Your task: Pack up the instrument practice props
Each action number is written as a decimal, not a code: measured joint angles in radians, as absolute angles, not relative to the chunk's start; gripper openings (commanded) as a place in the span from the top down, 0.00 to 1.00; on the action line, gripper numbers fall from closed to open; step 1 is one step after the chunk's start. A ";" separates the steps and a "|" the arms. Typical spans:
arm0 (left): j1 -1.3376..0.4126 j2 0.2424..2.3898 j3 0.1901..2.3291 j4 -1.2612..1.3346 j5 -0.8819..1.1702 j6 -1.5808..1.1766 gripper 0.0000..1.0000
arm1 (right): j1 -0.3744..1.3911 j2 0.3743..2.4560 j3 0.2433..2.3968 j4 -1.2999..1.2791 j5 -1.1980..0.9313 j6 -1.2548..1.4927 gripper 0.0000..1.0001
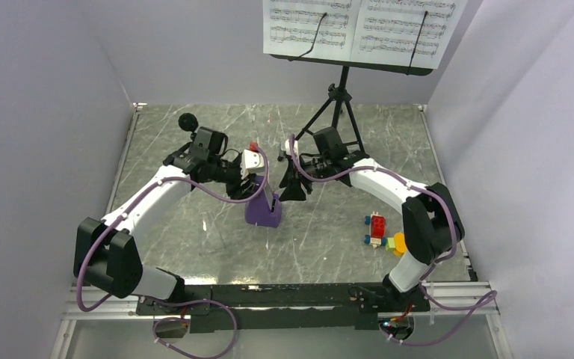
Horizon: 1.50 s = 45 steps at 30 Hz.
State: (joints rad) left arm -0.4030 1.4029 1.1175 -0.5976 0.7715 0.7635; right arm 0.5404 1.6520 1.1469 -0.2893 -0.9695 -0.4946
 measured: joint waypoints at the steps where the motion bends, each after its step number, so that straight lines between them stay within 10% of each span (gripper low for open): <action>1: -0.402 1.403 1.118 -0.598 0.773 0.763 0.44 | 0.542 1.660 1.153 -0.289 -0.971 -0.493 0.47; 45: -0.397 1.371 1.066 -0.534 0.789 0.709 0.52 | 0.581 1.709 1.166 -0.200 -0.918 -0.401 0.85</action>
State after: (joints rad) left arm -0.3965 1.3712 1.0660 -0.5339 0.7887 0.7094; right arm 0.5812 1.7092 1.1664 -0.2005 -0.9176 -0.4007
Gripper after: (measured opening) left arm 0.575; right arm 0.161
